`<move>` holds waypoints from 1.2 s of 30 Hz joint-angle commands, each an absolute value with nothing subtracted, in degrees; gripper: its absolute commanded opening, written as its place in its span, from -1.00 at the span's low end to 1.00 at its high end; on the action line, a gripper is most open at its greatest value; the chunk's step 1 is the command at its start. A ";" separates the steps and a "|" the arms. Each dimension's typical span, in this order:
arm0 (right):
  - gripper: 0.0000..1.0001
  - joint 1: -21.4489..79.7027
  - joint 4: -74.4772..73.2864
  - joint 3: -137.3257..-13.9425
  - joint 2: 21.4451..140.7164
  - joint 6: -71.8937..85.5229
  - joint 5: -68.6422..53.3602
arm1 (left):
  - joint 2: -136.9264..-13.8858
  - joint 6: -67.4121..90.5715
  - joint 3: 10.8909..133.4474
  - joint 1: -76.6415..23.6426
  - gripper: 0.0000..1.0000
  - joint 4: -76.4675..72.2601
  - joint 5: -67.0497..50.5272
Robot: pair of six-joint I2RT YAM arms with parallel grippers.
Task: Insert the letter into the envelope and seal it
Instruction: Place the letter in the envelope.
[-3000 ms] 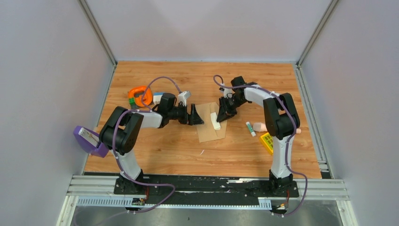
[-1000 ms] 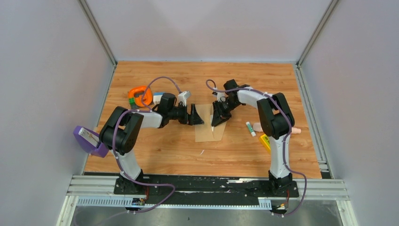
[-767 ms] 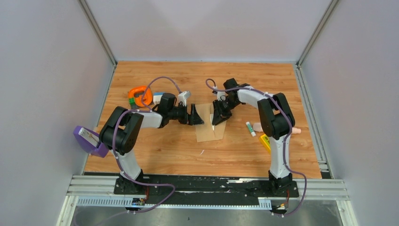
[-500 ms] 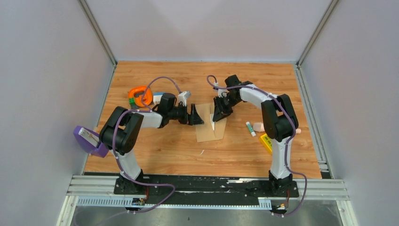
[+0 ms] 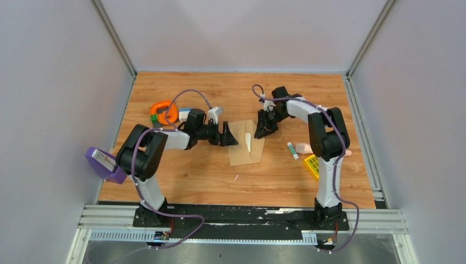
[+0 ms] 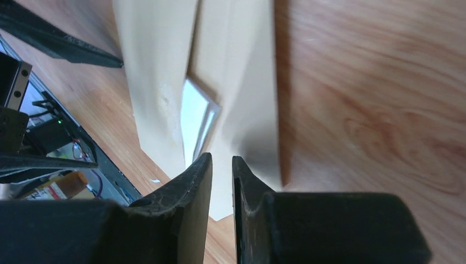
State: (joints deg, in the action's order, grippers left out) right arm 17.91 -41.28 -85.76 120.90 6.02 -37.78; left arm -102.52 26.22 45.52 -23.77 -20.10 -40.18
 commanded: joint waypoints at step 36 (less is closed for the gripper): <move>-0.53 19.40 -41.18 -92.41 128.34 8.40 -45.26 | -101.53 25.04 45.26 -24.26 1.00 -18.08 -39.53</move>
State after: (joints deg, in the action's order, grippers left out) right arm 18.98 -41.52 -90.08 126.69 7.64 -43.48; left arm -102.52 26.06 45.52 -23.88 -20.10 -40.18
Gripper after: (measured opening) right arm 0.231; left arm 0.999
